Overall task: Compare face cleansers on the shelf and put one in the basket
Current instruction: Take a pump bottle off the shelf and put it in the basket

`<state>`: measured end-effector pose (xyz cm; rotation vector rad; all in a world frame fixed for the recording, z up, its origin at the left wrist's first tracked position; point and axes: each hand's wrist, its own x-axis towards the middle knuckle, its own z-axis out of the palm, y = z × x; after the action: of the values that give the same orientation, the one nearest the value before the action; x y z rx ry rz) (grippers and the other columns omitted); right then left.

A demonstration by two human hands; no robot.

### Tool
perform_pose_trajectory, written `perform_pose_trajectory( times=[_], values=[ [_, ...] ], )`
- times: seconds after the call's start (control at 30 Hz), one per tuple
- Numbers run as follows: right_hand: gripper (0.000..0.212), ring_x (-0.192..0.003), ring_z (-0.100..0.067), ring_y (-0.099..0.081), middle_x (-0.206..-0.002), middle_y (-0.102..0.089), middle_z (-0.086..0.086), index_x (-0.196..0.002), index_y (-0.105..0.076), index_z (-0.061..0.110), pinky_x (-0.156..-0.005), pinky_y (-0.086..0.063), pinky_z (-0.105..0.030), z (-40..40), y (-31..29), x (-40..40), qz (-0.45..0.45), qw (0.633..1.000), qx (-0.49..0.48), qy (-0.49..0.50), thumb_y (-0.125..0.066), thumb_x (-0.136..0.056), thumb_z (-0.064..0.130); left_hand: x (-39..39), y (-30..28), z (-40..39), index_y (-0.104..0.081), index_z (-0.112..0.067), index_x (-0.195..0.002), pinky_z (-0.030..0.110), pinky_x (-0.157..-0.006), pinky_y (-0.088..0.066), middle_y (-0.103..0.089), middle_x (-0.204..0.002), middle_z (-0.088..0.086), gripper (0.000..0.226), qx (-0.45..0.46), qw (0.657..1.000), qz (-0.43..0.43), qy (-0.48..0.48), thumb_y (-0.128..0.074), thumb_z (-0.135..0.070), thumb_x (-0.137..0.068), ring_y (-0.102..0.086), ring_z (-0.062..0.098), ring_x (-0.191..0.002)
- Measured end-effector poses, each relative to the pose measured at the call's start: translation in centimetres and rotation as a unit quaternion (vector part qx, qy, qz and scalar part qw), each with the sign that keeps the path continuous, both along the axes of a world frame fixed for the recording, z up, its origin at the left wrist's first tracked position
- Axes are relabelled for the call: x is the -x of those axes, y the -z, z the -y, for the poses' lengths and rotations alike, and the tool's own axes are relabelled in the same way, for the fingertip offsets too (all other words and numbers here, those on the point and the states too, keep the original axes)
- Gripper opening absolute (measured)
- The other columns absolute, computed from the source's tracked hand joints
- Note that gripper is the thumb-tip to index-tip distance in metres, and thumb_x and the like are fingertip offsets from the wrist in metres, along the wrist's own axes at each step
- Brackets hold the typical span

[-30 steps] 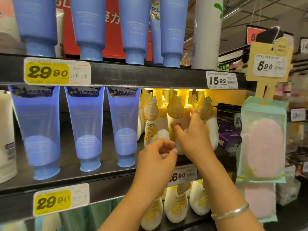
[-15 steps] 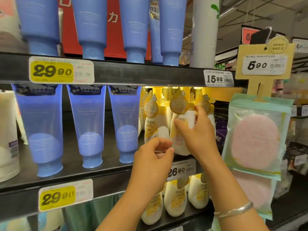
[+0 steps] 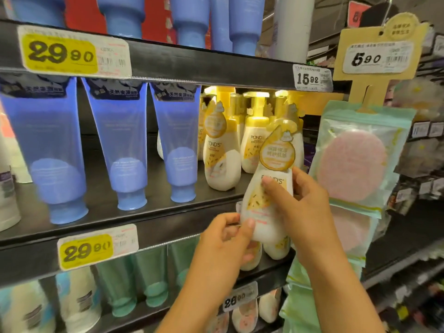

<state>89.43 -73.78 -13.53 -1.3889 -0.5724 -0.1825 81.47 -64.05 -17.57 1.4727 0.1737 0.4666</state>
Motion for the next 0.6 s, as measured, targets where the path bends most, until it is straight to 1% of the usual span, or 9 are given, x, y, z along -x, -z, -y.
perform_pose_trajectory(
  times=[0.1, 0.2, 0.27, 0.3, 0.37, 0.43, 0.5, 0.6],
  values=[
    [0.021, -0.081, -0.015, -0.070, -0.089, -0.074, -0.001, -0.104, -0.067, 0.018, -0.065, -0.058, -0.027, -0.1, 1.5, 1.3, -0.022, 0.999, -0.024, -0.012, -0.066, -0.083, 0.013, 1.2, 1.3, -0.2, -0.063, -0.019, -0.104, 0.024, -0.071, -0.057, -0.074, -0.093, -0.005, 0.044, 0.081, 0.996, -0.002, 0.047, -0.061, -0.044, -0.068, -0.071, 0.010, -0.087],
    [0.020, -0.085, -0.021, -0.070, -0.093, -0.073, -0.006, -0.104, -0.067, 0.017, -0.071, -0.059, -0.034, -0.6, 2.6, 2.7, -0.038, 0.999, -0.028, -0.017, -0.064, -0.084, 0.013, 2.6, 2.2, -0.5, -0.062, -0.016, -0.103, 0.025, -0.068, -0.057, -0.074, -0.094, -0.002, 0.044, 0.141, 0.988, 0.000, 0.069, -0.062, -0.040, -0.067, -0.071, 0.014, -0.089],
    [0.018, -0.083, -0.022, -0.069, -0.093, -0.073, -0.010, -0.102, -0.067, 0.015, -0.072, -0.058, -0.037, -1.1, 3.4, 3.8, -0.053, 0.997, -0.038, -0.029, -0.064, -0.084, 0.013, 3.6, 2.7, -1.0, -0.062, -0.014, -0.104, 0.027, -0.069, -0.057, -0.074, -0.095, 0.002, 0.045, 0.170, 0.982, -0.002, 0.081, -0.064, -0.038, -0.066, -0.071, 0.018, -0.091],
    [0.018, -0.081, -0.022, -0.068, -0.092, -0.072, -0.012, -0.101, -0.067, 0.013, -0.071, -0.057, -0.037, -1.3, 3.8, 4.3, -0.062, 0.996, -0.046, -0.038, -0.064, -0.083, 0.014, 4.1, 3.0, -1.2, -0.062, -0.013, -0.106, 0.028, -0.069, -0.058, -0.074, -0.097, 0.004, 0.048, 0.183, 0.979, -0.005, 0.087, -0.065, -0.038, -0.065, -0.071, 0.020, -0.092],
    [0.024, -0.077, -0.022, -0.066, -0.087, -0.071, -0.013, -0.099, -0.067, 0.010, -0.067, -0.057, -0.035, -1.8, 4.6, 5.5, -0.079, 0.994, -0.057, -0.050, -0.066, -0.077, 0.021, 5.2, 3.5, -1.7, -0.062, -0.011, -0.107, 0.030, -0.069, -0.058, -0.073, -0.100, 0.008, 0.054, 0.210, 0.973, -0.013, 0.097, -0.067, -0.039, -0.061, -0.070, 0.024, -0.094],
    [0.029, -0.072, -0.019, -0.066, -0.081, -0.071, -0.009, -0.095, -0.068, 0.011, -0.061, -0.057, -0.030, -2.2, 5.4, 6.8, -0.090, 0.992, -0.066, -0.057, -0.066, -0.071, 0.027, 6.3, 4.1, -2.1, -0.062, -0.008, -0.108, 0.031, -0.068, -0.058, -0.073, -0.101, 0.010, 0.056, 0.244, 0.964, -0.016, 0.106, -0.068, -0.037, -0.060, -0.070, 0.026, -0.095],
    [0.025, -0.069, -0.015, -0.067, -0.079, -0.072, -0.006, -0.091, -0.069, 0.015, -0.058, -0.055, -0.026, -2.6, 6.2, 7.9, -0.104, 0.989, -0.075, -0.068, -0.066, -0.070, 0.028, 7.1, 4.7, -2.3, -0.061, -0.007, -0.109, 0.032, -0.068, -0.058, -0.072, -0.103, 0.012, 0.054, 0.285, 0.951, -0.016, 0.118, -0.066, -0.034, -0.063, -0.070, 0.027, -0.094],
    [0.029, -0.072, -0.016, -0.069, -0.082, -0.074, -0.006, -0.096, -0.069, 0.014, -0.058, -0.055, -0.025, -3.1, 7.6, 9.4, -0.138, 0.982, -0.097, -0.085, -0.067, -0.070, 0.026, 8.2, 6.0, -2.4, -0.062, -0.007, -0.111, 0.035, -0.072, -0.059, -0.072, -0.106, 0.012, 0.055, 0.328, 0.935, -0.022, 0.132, -0.064, -0.035, -0.064, -0.069, 0.027, -0.097]
  ],
)
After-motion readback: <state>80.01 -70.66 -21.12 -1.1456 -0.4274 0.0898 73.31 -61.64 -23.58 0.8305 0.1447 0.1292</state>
